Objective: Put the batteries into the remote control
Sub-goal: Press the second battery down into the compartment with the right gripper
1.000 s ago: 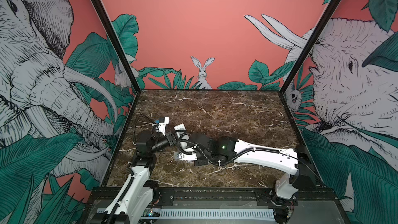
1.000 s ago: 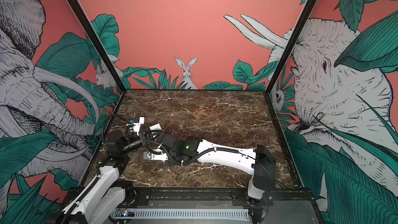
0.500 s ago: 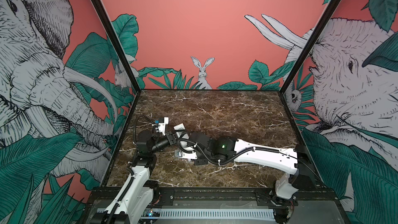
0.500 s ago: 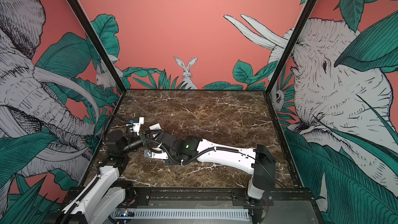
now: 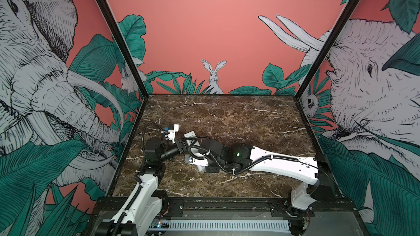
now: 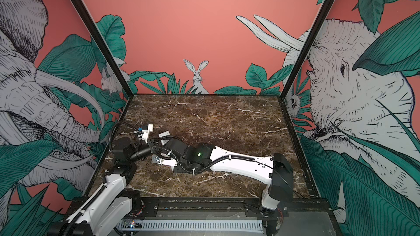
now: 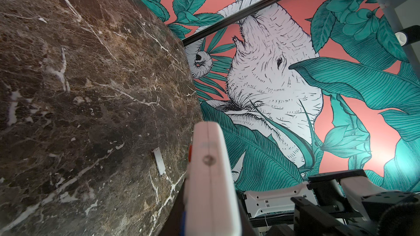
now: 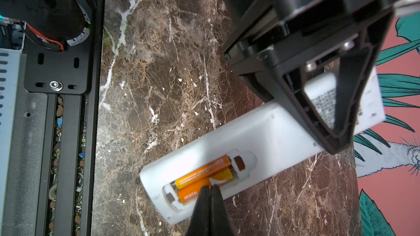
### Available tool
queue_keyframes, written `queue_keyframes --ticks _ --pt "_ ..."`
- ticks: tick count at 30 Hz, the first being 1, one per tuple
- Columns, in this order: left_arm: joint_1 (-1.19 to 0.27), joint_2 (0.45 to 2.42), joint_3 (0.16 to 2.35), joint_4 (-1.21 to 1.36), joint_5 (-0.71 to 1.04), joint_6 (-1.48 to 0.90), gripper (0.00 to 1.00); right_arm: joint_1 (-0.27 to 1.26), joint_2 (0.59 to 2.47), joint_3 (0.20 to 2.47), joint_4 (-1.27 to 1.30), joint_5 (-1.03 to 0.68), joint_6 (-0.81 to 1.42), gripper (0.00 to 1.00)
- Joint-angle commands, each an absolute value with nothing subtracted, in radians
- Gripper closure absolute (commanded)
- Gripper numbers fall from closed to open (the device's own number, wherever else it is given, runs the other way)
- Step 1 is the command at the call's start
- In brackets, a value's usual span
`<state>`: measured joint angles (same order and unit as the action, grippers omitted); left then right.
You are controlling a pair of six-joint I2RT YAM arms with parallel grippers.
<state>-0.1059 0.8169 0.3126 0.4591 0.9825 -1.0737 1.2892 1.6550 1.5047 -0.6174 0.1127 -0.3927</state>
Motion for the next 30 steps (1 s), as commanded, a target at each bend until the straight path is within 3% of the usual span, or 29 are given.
queue_keyframes --ticks 1,30 --pt "-0.11 0.798 0.318 0.509 1.01 -1.088 1.0 1.295 1.67 1.543 -0.611 0.106 -0.403 1.0" --pt "-0.11 0.791 0.326 0.483 1.009 -1.072 1.0 1.281 1.727 1.559 -0.603 0.106 -0.362 0.98"
